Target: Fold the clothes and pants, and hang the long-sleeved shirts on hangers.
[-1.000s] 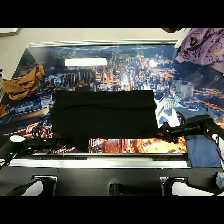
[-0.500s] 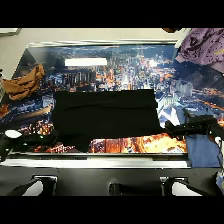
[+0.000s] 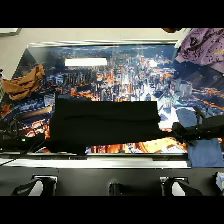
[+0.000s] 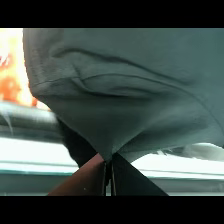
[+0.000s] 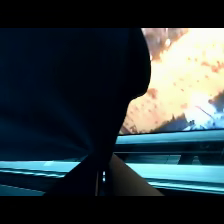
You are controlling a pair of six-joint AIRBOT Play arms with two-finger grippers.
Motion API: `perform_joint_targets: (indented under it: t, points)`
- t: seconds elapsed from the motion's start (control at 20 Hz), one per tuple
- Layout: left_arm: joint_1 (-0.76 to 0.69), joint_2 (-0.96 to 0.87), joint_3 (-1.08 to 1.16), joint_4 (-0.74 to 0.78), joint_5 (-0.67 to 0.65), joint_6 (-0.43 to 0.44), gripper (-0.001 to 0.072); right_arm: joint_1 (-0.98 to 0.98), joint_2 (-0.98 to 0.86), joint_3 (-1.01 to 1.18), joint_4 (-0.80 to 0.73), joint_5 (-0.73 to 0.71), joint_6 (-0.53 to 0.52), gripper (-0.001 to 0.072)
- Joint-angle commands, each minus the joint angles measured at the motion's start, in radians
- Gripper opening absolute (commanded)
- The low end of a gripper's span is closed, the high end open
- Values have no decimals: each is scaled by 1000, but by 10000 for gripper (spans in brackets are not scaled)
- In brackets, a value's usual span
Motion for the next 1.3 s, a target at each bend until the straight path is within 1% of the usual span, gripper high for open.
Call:
perform_joint_targets:
  t: [0.0, 0.1, 0.2, 0.3, 0.35, 0.45, 0.65, 0.8, 1.05, 1.25]
  points:
    - [-6, 58, 18, -15, 2, -13, 19, 0, 63, 1, 17, -15, 18, 27]
    - [-29, -3, 43, -48, 61, 25, 19, 0, 32, 1, 72, 44, -21, 27]
    - [-61, -106, 93, -55, 111, 56, 20, 15, -28, 12, 111, 97, -63, 27]
    - [-84, -206, 151, -56, 169, 73, 19, 107, -109, 56, 106, 167, -89, 27]
    - [-92, -260, 187, -55, 194, 73, 19, 153, -151, 85, 89, 212, -84, 27]
    - [-103, -365, 261, -76, 232, 96, 20, 213, -240, 169, 37, 278, -34, 27]
    - [-130, -584, 412, -144, 290, 153, 20, 225, -402, 333, 29, 280, -20, 28]
    - [-140, -733, 549, -145, 309, 155, 20, 225, -494, 411, 35, 291, -20, 28]
    - [-146, -908, 749, -153, 330, 151, 20, 225, -582, 434, 69, 348, -32, 28]
    - [-160, -1012, 824, -164, 343, 151, 20, 225, -622, 434, 85, 418, -37, 29]
